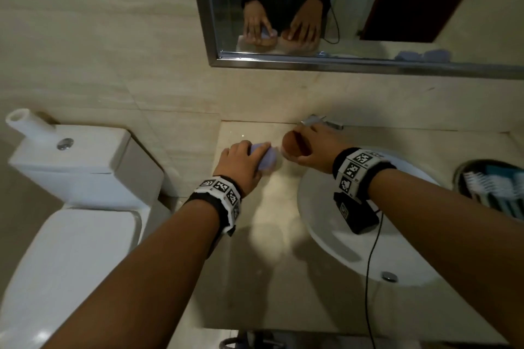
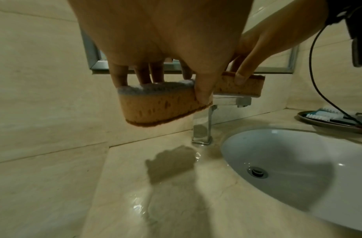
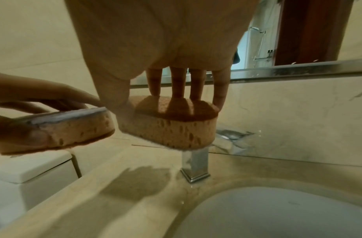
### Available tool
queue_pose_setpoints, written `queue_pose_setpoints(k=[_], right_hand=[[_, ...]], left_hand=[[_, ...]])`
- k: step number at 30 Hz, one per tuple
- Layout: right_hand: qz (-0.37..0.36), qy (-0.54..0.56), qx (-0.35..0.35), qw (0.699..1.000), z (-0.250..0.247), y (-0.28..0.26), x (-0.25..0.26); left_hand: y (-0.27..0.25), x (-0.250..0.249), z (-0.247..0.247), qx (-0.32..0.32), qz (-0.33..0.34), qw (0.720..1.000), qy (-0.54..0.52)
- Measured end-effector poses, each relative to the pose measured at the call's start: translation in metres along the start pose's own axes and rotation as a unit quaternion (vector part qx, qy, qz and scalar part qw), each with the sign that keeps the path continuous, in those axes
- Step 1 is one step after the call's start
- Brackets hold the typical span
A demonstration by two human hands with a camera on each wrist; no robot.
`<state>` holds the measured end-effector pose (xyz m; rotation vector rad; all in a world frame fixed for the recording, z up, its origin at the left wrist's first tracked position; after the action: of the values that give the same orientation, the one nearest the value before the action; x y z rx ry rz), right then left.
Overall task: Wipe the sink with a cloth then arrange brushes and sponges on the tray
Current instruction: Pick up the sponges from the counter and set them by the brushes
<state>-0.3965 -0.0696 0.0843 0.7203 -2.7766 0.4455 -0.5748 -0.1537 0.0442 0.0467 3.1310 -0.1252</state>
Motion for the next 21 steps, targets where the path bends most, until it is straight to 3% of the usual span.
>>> queue_pose_setpoints(k=[5,11,16,21], right_hand=[[0.009,-0.008,-0.018,1.0,-0.012,-0.042,-0.047],[0.039,-0.015,0.004,0.999,-0.016,-0.108,-0.132],[0.063,-0.018,-0.002,0.998,-0.024,-0.152,-0.186],[0.099,0.005,-0.017,0.995,-0.034,-0.178,-0.217]], left_hand=[[-0.005,-0.052,-0.014,-0.021,-0.005,1.0,-0.002],[-0.015,-0.149,-0.013,-0.021,0.003,1.0,-0.005],[-0.018,-0.224,-0.013,-0.018,0.039,0.999,-0.026],[-0.007,-0.262,-0.017,-0.021,0.077,0.996,-0.032]])
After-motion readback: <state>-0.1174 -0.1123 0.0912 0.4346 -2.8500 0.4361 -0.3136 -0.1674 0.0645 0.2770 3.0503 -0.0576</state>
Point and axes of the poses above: each hand's wrist, its own y-axis towards the middle knuckle, its own z-axis out of the palm, x = y × z, the point moved 2 cm from there along y, towards the middle knuckle, and after that the axes turned 5 degrees about y, right-handed, at the moved point
